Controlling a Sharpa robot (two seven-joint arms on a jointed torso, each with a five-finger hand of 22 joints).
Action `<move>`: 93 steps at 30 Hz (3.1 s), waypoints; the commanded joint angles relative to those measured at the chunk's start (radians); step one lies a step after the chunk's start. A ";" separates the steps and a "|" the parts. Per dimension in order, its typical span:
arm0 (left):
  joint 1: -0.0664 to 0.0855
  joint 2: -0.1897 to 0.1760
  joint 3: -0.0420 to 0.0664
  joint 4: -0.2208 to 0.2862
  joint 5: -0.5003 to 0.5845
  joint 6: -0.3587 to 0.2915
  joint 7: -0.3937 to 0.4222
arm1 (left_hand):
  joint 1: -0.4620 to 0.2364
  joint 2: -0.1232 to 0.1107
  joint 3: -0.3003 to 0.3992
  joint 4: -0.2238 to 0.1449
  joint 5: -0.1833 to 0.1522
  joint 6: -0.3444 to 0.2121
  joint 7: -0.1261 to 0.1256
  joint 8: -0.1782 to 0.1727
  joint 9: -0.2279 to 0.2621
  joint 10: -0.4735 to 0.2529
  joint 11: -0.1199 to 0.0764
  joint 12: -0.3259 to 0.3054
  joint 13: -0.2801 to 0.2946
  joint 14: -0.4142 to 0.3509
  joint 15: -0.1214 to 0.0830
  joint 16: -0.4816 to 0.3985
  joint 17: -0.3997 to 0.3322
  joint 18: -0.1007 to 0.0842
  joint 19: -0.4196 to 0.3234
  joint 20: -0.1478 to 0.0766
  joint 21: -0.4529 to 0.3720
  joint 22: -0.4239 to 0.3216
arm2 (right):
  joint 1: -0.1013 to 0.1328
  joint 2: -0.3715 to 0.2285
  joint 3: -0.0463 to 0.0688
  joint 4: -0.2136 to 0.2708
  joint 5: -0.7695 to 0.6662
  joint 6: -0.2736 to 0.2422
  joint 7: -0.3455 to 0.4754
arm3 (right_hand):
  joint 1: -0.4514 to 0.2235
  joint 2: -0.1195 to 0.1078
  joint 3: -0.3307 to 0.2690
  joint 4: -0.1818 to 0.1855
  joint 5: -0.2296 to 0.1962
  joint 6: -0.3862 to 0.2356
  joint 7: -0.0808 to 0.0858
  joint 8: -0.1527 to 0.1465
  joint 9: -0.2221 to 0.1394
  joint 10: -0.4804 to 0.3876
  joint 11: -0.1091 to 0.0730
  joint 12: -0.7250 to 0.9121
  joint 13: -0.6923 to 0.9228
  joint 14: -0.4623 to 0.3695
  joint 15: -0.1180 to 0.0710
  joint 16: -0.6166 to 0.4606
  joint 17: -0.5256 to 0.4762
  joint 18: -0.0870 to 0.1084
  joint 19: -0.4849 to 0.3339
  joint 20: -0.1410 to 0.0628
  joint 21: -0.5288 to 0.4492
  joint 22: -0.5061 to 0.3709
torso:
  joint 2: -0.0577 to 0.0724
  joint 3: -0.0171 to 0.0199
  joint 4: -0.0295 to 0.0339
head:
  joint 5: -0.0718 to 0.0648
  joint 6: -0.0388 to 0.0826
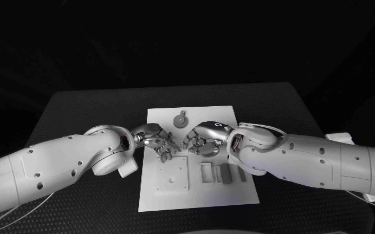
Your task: Assemble the parts on the task board
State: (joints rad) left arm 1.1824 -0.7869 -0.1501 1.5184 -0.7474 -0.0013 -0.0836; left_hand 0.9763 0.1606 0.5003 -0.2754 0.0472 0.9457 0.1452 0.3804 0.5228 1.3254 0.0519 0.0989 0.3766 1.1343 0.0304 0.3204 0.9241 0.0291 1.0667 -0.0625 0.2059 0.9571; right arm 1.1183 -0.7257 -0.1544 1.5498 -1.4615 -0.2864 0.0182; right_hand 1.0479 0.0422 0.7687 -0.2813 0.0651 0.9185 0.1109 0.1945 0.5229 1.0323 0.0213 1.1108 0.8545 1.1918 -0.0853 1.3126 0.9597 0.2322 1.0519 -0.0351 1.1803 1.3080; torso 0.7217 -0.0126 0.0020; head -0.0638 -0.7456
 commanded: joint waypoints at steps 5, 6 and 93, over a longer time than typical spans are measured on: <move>0.001 0.011 0.000 0.003 -0.168 -0.010 0.004 | 0.003 0.009 0.005 -0.005 0.003 0.025 -0.024 0.004 0.001 -0.003 0.001 -0.007 0.002 -0.002 0.005 -0.005 0.002 0.018 -0.007 -0.001 -0.003 0.002 | 0.000 -0.016 0.016 -0.048 -0.007 -0.038 -0.005 | 0.001 0.011 0.005 -0.004 0.003 -0.024 0.032 0.004 -0.001 0.001 0.008 -0.001 0.001 -0.002 0.007 -0.002 0.001 0.030 -0.007 0.000 0.003 0.015 | 0.000 0.0009 -0.0005 | 0.002 0.000; 0.001 0.013 0.000 0.003 -0.187 -0.010 0.001 | 0.003 0.009 0.005 -0.005 0.003 0.025 -0.024 0.004 0.001 -0.003 0.001 -0.007 0.002 -0.002 0.005 -0.005 0.002 0.018 -0.007 -0.001 -0.002 0.002 | 0.001 -0.016 0.022 -0.059 -0.006 -0.041 -0.004 | 0.001 0.011 0.005 -0.004 0.003 -0.024 0.032 0.004 -0.001 0.001 0.008 -0.001 0.001 -0.002 0.007 -0.002 0.001 0.030 -0.007 0.000 0.003 0.015 | -0.001 0.0010 -0.0007 | 0.003 0.001; 0.092 0.182 -0.088 0.053 -1.246 0.171 0.091 | 0.021 -0.022 0.020 -0.007 0.003 0.036 -0.035 0.003 0.017 0.002 -0.005 -0.010 0.011 -0.001 0.003 -0.017 0.013 0.017 -0.008 -0.002 0.002 0.010 | 0.107 0.070 0.078 -0.280 0.020 -0.009 0.014 | 0.005 0.008 0.008 -0.005 0.003 -0.021 0.035 0.005 -0.004 0.002 0.011 0.001 0.002 0.001 0.010 -0.002 0.002 0.030 -0.004 -0.002 0.005 0.015 | 0.000 0.0008 -0.0007 | -0.032 -0.040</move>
State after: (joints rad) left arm 1.2719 -0.6054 -0.2382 1.5709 -1.9546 0.1578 -0.0105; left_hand 0.9910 0.1406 0.5148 -0.2812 0.0471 0.9465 0.1444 0.3804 0.5379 1.3280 0.0499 0.0951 0.3861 1.1343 0.0304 0.3074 0.9361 0.0292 1.0667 -0.0625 0.2059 0.9662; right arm 1.2251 -0.6558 -0.0771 1.2696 -1.4394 -0.3082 0.0245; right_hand 1.0480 0.0421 0.7715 -0.2841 0.0651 0.9204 0.1129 0.1945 0.5203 1.0339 0.0232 1.1099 0.8551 1.1953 -0.0817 1.3125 0.9608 0.2321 1.0503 -0.0334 1.1803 1.3073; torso 0.7217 -0.0107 0.0010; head -0.0942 -0.7856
